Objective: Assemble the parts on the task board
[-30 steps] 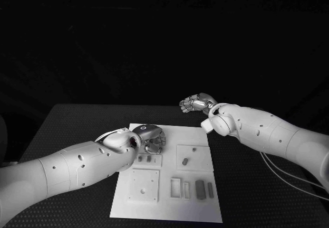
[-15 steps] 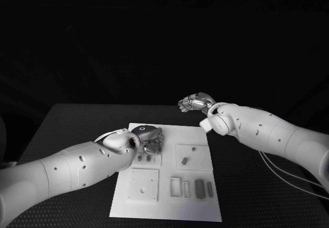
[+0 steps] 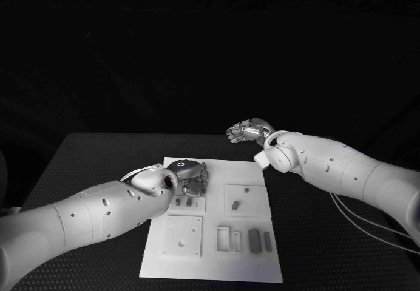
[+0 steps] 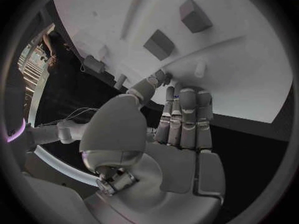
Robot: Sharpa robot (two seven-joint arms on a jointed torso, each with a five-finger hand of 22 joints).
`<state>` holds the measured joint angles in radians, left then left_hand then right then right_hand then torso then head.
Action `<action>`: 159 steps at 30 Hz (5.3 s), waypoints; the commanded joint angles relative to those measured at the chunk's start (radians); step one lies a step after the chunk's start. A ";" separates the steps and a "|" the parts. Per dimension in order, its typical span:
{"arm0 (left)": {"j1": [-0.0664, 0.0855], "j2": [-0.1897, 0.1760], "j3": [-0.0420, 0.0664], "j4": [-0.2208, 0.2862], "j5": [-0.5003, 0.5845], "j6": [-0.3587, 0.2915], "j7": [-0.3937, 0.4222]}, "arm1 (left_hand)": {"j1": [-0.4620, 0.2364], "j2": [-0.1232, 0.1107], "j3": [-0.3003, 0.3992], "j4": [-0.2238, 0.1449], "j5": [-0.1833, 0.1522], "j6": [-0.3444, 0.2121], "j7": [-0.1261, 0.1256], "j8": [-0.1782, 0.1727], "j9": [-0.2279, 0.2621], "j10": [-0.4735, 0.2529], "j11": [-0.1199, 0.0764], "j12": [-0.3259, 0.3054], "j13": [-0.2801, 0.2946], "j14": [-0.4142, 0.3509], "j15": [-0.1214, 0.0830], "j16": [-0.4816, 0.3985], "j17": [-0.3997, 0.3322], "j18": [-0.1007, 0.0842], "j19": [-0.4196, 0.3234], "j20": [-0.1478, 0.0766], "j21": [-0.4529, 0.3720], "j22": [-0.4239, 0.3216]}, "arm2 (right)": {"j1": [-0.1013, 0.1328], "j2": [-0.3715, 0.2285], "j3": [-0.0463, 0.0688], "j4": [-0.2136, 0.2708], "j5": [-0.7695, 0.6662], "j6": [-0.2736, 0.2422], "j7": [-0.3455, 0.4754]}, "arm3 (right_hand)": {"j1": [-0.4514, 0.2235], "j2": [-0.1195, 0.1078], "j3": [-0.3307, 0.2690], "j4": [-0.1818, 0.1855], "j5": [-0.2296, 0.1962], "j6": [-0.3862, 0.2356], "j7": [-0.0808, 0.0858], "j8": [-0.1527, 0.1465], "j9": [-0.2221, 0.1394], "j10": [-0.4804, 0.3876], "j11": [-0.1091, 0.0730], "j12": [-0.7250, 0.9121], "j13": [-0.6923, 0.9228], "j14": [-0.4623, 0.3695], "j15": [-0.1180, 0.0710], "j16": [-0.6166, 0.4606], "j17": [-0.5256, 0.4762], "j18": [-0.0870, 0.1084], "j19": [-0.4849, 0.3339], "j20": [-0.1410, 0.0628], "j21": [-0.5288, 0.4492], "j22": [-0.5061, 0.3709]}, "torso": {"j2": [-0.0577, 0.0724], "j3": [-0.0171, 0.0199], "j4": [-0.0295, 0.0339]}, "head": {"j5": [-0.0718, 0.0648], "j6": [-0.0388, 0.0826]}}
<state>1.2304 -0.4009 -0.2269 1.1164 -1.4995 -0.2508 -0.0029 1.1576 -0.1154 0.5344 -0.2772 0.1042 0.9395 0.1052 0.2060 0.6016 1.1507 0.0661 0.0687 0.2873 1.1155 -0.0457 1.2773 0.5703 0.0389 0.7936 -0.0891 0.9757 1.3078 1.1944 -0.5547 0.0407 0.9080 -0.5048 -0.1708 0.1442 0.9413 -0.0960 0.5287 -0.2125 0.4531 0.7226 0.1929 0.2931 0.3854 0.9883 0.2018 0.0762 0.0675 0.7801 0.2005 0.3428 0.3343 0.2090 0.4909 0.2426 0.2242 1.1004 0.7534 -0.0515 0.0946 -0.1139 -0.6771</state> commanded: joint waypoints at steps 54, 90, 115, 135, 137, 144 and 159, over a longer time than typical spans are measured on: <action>-0.024 0.022 0.001 -0.024 -0.057 0.020 -0.028 | 0.084 0.072 0.040 -0.013 0.022 0.109 0.003 0.049 -0.007 0.164 -0.029 0.041 0.027 0.066 -0.029 0.062 -0.024 0.042 0.065 -0.074 0.047 0.015 | 0.000 -0.001 0.000 0.008 -0.006 0.003 0.012 | -0.001 -0.002 0.000 -0.003 0.006 -0.001 0.038 0.006 -0.002 0.005 0.000 -0.003 0.001 -0.005 0.001 0.004 -0.003 -0.017 -0.002 0.002 -0.008 0.004 | 0.000 -0.0007 0.0022 | -0.009 -0.008; -0.023 -0.131 0.102 0.128 0.186 -0.052 0.003 | 0.073 0.072 0.053 -0.011 0.025 0.122 -0.001 0.052 -0.011 0.176 -0.033 0.037 0.032 0.081 -0.033 0.058 -0.035 0.041 0.080 -0.080 0.047 0.011 | 0.000 -0.014 0.000 0.011 -0.006 0.001 0.012 | -0.001 -0.002 0.001 -0.003 0.006 -0.001 0.038 0.006 -0.003 0.005 -0.001 -0.004 0.001 -0.005 0.001 0.005 -0.003 -0.017 -0.001 0.002 -0.010 0.006 | -0.002 -0.0009 0.0034 | 0.001 0.008; -0.023 -0.185 0.100 0.129 0.151 0.043 -0.025 | 0.071 0.073 0.055 -0.012 0.024 0.122 -0.002 0.051 -0.012 0.177 -0.033 0.034 0.033 0.082 -0.033 0.056 -0.038 0.040 0.080 -0.081 0.045 0.010 | 0.000 -0.020 0.000 0.014 -0.006 0.003 0.012 | 0.000 -0.002 0.001 -0.003 0.006 -0.001 0.038 0.007 -0.003 0.006 -0.001 -0.004 0.001 -0.005 0.000 0.005 -0.004 -0.017 -0.001 0.002 -0.011 0.007 | 0.000 -0.0011 0.0010 | 0.003 0.001; -0.030 -0.160 0.097 0.096 0.136 0.045 -0.026 | 0.071 0.075 0.058 -0.012 0.023 0.120 -0.001 0.049 -0.013 0.174 -0.032 0.029 0.033 0.080 -0.032 0.052 -0.041 0.039 0.079 -0.082 0.042 0.009 | 0.000 -0.018 0.000 0.017 -0.006 0.004 0.012 | 0.000 -0.002 0.001 -0.003 0.006 -0.001 0.038 0.007 -0.004 0.006 -0.001 -0.004 0.001 -0.005 0.000 0.005 -0.004 -0.017 -0.001 0.003 -0.012 0.008 | 0.001 0.0007 0.0002 | 0.004 0.000; -0.030 -0.158 0.097 0.093 0.136 0.046 -0.027 | 0.071 0.075 0.059 -0.012 0.023 0.119 -0.001 0.049 -0.013 0.174 -0.032 0.029 0.033 0.080 -0.032 0.052 -0.042 0.039 0.079 -0.082 0.042 0.009 | 0.000 -0.018 0.000 0.017 -0.006 0.005 0.012 | 0.000 -0.002 0.001 -0.003 0.006 -0.001 0.038 0.007 -0.004 0.006 -0.001 -0.004 0.001 -0.005 0.000 0.005 -0.004 -0.017 -0.001 0.003 -0.012 0.008 | 0.001 0.0010 -0.0002 | 0.004 0.000; -0.031 -0.152 0.097 0.089 0.134 0.050 -0.029 | 0.072 0.075 0.059 -0.012 0.023 0.119 -0.001 0.049 -0.014 0.175 -0.032 0.029 0.033 0.080 -0.032 0.052 -0.042 0.039 0.079 -0.082 0.042 0.009 | 0.000 -0.019 0.000 0.019 -0.006 0.005 0.012 | -0.001 -0.002 0.001 -0.003 0.006 -0.001 0.038 0.007 -0.004 0.006 -0.001 -0.004 0.001 -0.005 0.000 0.005 -0.005 -0.017 0.000 0.003 -0.012 0.009 | 0.000 0.0011 0.0008 | 0.009 0.002; -0.031 -0.139 0.087 0.083 0.083 0.131 -0.057 | 0.073 0.075 0.061 -0.013 0.023 0.119 -0.001 0.049 -0.014 0.175 -0.031 0.028 0.034 0.081 -0.032 0.052 -0.043 0.039 0.079 -0.082 0.041 0.009 | 0.000 -0.018 0.000 0.019 -0.005 0.006 0.011 | -0.001 -0.002 0.001 -0.003 0.006 -0.001 0.038 0.008 -0.004 0.006 -0.001 -0.004 0.001 -0.005 0.000 0.006 -0.005 -0.017 0.000 0.003 -0.013 0.009 | 0.000 -0.0003 0.0004 | 0.006 -0.001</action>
<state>1.2039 -0.5446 -0.1346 1.1989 -1.3807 -0.1810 -0.0417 1.2335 -0.0493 0.5897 -0.2916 0.1248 1.0538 0.1052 0.2488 0.5890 1.3229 0.0342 0.0917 0.3246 1.1967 -0.0745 1.3359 0.5284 0.0688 0.8667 -0.1084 1.0165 1.3076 1.1945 -0.5734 0.0407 0.9254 -0.5051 -0.1716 0.1447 0.9413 -0.0960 0.5287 -0.2124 0.4531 0.7226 0.1929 0.2981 0.3825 0.9883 0.2018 0.0762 0.0675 0.7801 0.2005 0.3428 0.3307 0.2090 0.4909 0.2425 0.2167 1.1083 0.7537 -0.0508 0.0948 -0.1065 -0.6764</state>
